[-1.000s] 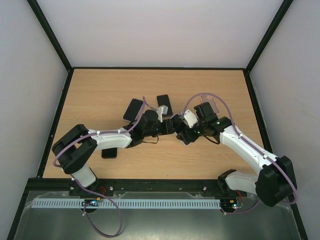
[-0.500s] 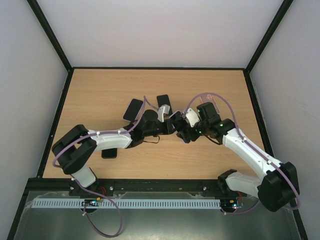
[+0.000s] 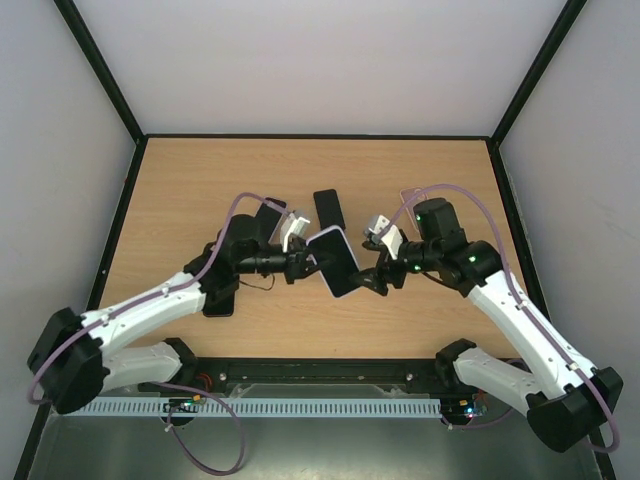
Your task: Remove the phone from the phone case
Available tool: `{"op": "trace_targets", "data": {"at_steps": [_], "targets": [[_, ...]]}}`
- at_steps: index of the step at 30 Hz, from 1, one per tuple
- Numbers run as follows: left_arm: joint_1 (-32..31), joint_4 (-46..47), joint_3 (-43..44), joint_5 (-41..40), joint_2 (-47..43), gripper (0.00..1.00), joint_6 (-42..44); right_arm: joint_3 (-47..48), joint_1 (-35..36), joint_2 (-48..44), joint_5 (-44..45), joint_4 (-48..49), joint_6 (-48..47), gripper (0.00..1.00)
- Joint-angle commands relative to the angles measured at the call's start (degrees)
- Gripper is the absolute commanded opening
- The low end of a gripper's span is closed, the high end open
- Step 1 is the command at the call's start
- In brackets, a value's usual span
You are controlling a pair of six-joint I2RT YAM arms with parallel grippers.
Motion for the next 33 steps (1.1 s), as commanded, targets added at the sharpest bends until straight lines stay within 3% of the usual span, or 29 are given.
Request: {"op": "trace_targets", "data": {"at_steps": [1, 9, 16, 33], "targets": [[-0.2, -3.2, -1.9, 9.9, -6.5, 0.03, 8.7, 2.7, 0.2, -1.8, -13.4, -14.6, -17.0, 0.86], [-0.4, 0.8, -2.3, 16.8, -8.3, 0.03, 8.3, 4.1, 0.3, -0.6, -17.2, -25.0, -27.5, 0.65], [-0.4, 4.3, -2.8, 18.7, -7.3, 0.03, 6.3, 2.1, 0.3, -1.2, -15.4, -23.2, -26.4, 0.51], [-3.0, 6.9, -1.6, 18.4, -5.1, 0.03, 4.5, -0.3, 1.4, -1.6, -14.3, -17.8, -19.4, 0.52]]}}
